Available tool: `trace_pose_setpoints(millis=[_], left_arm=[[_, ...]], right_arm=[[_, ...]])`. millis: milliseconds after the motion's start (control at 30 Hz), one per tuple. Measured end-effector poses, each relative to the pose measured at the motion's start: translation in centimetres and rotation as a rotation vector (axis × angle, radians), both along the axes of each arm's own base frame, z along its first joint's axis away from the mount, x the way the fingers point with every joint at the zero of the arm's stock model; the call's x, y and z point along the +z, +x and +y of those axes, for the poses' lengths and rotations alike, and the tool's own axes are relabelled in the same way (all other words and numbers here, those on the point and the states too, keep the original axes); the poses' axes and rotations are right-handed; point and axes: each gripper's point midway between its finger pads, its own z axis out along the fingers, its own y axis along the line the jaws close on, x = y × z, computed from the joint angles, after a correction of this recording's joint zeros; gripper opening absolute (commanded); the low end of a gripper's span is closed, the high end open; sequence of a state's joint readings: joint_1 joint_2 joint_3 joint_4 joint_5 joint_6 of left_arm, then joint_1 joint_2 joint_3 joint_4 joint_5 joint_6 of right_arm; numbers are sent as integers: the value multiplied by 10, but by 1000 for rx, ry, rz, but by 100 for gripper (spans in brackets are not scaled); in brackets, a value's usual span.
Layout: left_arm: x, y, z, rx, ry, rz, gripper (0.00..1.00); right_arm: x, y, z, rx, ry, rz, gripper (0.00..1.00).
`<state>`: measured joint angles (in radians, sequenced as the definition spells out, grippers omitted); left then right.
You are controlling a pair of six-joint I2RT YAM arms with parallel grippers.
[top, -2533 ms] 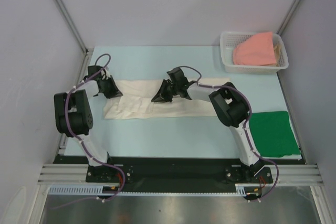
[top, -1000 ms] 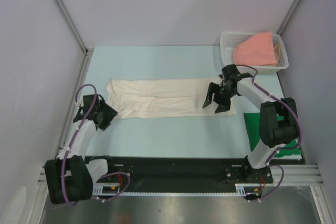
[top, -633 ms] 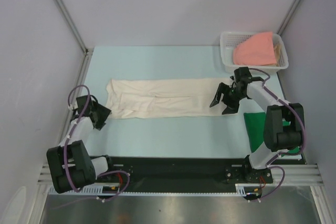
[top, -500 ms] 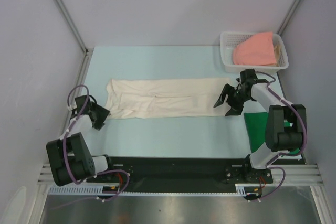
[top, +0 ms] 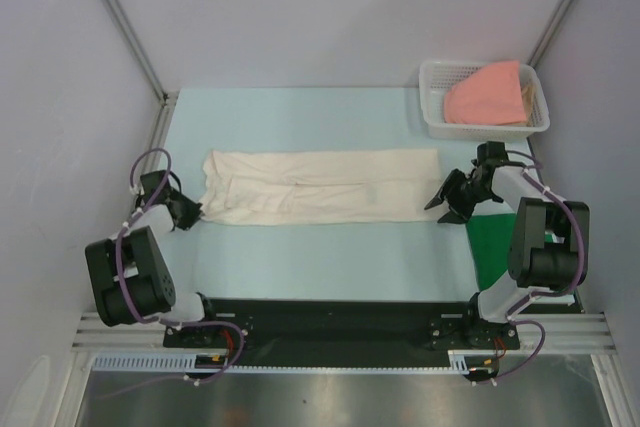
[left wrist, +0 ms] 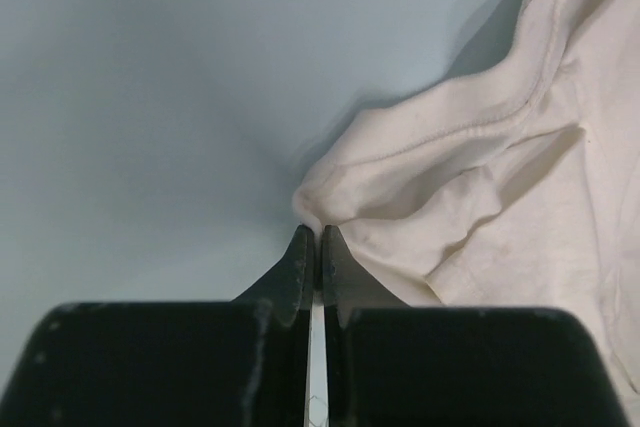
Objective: Fold and stack the t-shirts
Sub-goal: Fold the tshirt
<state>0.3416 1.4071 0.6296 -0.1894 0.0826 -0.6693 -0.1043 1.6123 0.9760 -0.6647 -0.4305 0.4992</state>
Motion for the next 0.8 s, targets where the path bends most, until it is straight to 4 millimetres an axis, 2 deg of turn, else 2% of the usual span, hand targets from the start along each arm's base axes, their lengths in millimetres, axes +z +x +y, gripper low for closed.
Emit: trace_pose_setpoints(millis=[233, 333, 467, 600, 633, 700, 733, 800], left_arm=[[9, 22, 8, -17, 28, -52, 0], [12, 30, 11, -21, 35, -66, 0], [13, 48, 16, -28, 37, -86, 0], [10, 62, 19, -35, 29, -91, 0], [10, 66, 20, -37, 29, -95, 0], [11, 74, 22, -43, 30, -103, 0], [11, 79, 23, -46, 29, -108, 0], [11, 91, 26, -51, 28, -121, 0]], right_arm=[[-24, -7, -3, -94, -11, 37, 61], [-30, -9, -3, -139, 1, 53, 60], [-30, 0, -4, -169, 8, 30, 54], [-32, 5, -3, -193, 24, 30, 37], [-33, 5, -2, -199, 27, 33, 23], [-36, 2, -1, -205, 27, 36, 11], [-38, -3, 1, -208, 26, 46, 1], [-39, -14, 7, -202, 28, 56, 0]])
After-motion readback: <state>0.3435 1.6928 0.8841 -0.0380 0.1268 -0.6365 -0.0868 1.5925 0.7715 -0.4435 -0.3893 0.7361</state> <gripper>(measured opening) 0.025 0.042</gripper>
